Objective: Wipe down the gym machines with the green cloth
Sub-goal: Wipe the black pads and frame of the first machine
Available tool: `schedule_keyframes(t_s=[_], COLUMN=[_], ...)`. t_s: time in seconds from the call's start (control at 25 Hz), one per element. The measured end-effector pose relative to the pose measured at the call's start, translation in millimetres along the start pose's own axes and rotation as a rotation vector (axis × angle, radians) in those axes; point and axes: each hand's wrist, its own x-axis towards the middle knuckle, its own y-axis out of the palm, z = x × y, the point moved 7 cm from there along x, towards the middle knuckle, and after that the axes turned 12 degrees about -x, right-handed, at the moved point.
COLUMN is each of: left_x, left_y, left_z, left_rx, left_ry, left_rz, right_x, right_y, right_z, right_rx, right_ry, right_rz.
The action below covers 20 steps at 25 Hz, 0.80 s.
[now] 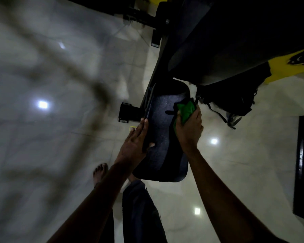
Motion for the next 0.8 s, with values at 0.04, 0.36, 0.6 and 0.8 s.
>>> schedule_keyframes(t_s=[0.04,0.36,0.6,0.8], left_x=[0,-23,-71,-73], left_y=[-1,2,8,8], left_z=[0,-8,-7,-6], left_rx=[-0.009,0.015,0.048,0.025], left_ry=[0.003,-0.113,-0.148,-0.189], left_rz=[0.0,-0.123,-0.208,-0.23], right_x=[-19,-24,-52,-48], right_y=[2,1,3,7], right_z=[-11,-8,18,32], right_rx=[-0.007,-0.082,-0.197,-0.219], right_ry=[0.003,-0.24,-0.41,-0.568], right_rz=[0.002,0.063,0.017,0.011])
